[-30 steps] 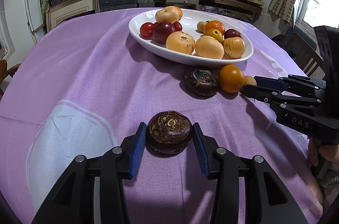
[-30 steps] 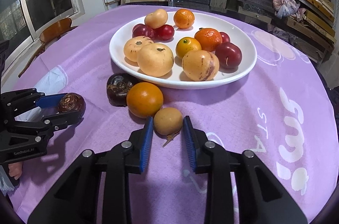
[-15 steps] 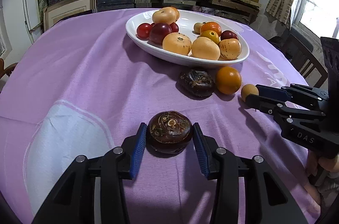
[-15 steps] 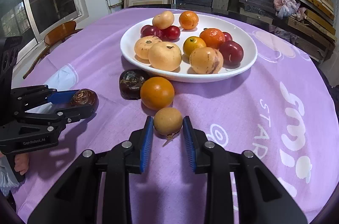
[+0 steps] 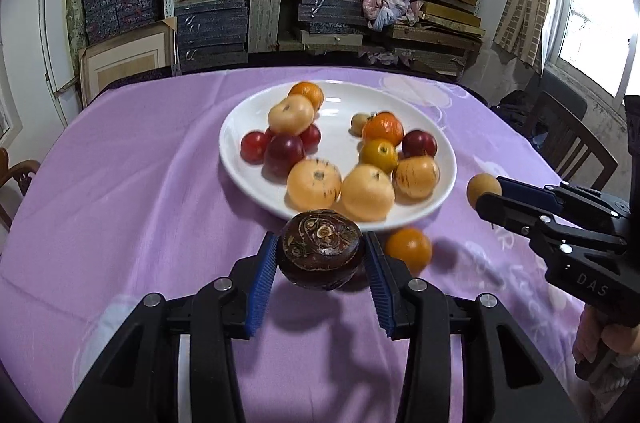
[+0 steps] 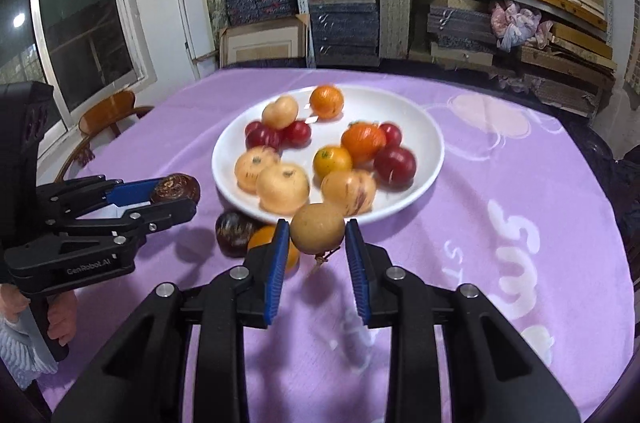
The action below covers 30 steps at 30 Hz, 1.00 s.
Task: Organize fruits
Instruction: 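Lower the dark brown and tan fruits into the dish, opening both grippers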
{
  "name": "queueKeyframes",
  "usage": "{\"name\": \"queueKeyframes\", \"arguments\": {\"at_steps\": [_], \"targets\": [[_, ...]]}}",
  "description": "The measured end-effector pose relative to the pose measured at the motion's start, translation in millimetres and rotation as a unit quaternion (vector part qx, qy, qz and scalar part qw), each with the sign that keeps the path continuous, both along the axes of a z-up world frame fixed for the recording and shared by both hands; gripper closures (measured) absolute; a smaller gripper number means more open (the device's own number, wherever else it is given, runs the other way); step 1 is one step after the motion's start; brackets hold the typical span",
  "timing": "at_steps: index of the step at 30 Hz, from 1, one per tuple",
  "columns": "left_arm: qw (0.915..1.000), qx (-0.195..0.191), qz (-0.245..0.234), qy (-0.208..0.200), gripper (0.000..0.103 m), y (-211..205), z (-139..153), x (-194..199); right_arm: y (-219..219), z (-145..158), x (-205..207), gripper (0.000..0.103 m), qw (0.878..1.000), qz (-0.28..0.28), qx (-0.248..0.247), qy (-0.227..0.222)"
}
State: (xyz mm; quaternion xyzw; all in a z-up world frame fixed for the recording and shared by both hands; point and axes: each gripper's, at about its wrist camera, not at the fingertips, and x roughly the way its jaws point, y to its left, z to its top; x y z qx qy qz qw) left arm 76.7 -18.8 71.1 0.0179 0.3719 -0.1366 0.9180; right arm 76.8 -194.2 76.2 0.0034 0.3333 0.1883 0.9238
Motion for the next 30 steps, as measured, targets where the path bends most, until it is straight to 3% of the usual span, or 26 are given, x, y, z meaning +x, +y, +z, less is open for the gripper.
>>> {"name": "queueKeyframes", "arguments": {"at_steps": [5, 9, 14, 18, 30], "targets": [[0.9999, -0.005, -0.010, -0.005, 0.059, -28.1, 19.9, 42.8, -22.2, 51.7, 51.9, 0.075, 0.998, -0.041, 0.040, -0.016], [0.9998, 0.006, -0.016, 0.009, 0.059, -51.2, 11.1, 70.6, -27.0, 62.9, 104.1, 0.075, 0.996, -0.060, 0.060, 0.006], [0.9990, 0.026, -0.022, 0.029, 0.059, -66.8, -8.8, 95.4, -20.5, 41.3, 168.8, 0.075, 0.993, -0.071, 0.071, 0.065], [0.9991, 0.022, -0.021, 0.028, 0.059, -61.3, -14.7, 108.0, -3.0, 13.2, 199.2, 0.075, 0.992, -0.069, 0.047, 0.092], [0.9990, 0.010, 0.010, 0.043, 0.059, -38.4, -20.7, 130.6, 26.9, -28.6, 232.8, 0.075, 0.990, -0.063, 0.002, 0.124]]}}
